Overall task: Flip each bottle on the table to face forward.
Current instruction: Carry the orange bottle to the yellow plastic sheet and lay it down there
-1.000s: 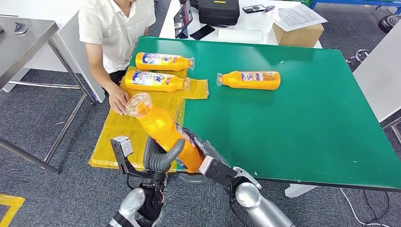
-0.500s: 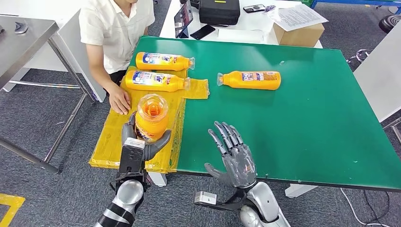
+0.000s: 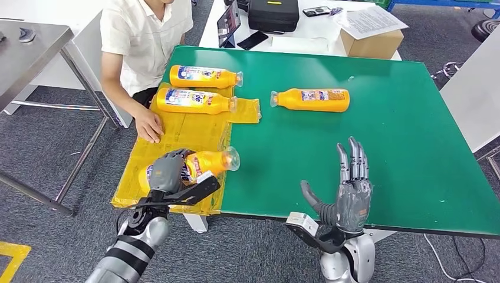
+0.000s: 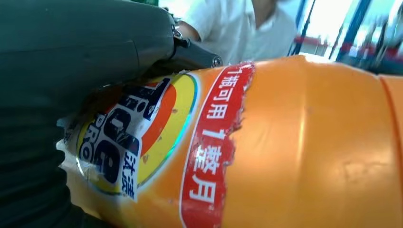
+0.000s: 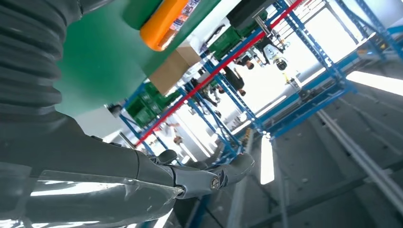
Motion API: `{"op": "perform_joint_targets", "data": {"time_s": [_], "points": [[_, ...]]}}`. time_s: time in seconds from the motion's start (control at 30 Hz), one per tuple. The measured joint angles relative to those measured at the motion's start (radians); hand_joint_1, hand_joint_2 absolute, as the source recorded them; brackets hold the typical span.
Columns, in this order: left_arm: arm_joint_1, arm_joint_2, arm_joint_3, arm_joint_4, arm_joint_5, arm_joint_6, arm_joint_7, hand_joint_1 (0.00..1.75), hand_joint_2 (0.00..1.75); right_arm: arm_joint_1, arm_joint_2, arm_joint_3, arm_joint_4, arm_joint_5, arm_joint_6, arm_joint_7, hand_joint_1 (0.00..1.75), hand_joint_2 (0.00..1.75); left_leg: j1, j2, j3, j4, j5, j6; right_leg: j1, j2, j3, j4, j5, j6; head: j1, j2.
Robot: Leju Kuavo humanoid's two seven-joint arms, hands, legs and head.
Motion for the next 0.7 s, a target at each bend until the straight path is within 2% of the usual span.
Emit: {"op": "perform_joint_targets", "data": {"time_s": [0.03,0.13,0.17,0.37,0.7], "points": [[-0.029,0.004,-0.003,0.041,-0.041,-0.021,0.021,1.61,1.75,-0.001,0.000,0.000,0.005,-0.006,0.000,0.000,0.00,1.75,0.000,0.000,0.000,0.000,0.000,0.000,0.000,0.000,0.000,0.000,0.000,-0.001,0.000,0.000],[-0.108,0.009,-0.015,0.151,-0.126,-0.073,0.062,0.42,1.75,-0.008,-0.004,0.010,0.026,-0.017,0.000,0.012,0.00,1.75,0.000,0.000,0.000,0.000,0.001,0.000,0.000,0.000,0.000,0.000,0.001,-0.001,0.000,0.000],[-0.132,0.009,-0.017,0.186,-0.137,-0.095,0.066,0.10,1.75,-0.011,-0.007,0.018,0.033,-0.019,0.000,0.021,0.00,1.75,0.000,0.000,0.000,0.000,0.001,0.000,0.000,0.000,0.000,0.000,0.001,-0.001,0.000,0.000],[-0.219,-0.006,-0.022,0.338,-0.149,-0.158,0.069,0.07,1.75,-0.026,-0.033,0.061,0.065,-0.031,0.000,0.049,0.00,1.75,0.000,0.000,-0.001,0.000,0.000,0.000,0.000,0.000,0.000,0.000,0.001,-0.001,0.000,0.000],[-0.256,-0.016,-0.028,0.405,-0.148,-0.162,0.066,0.00,1.75,-0.030,-0.051,0.080,0.087,-0.032,0.000,0.055,0.00,1.75,0.000,0.000,-0.001,0.000,0.000,0.000,0.000,0.000,0.000,0.000,0.001,-0.001,0.000,0.000]]}}
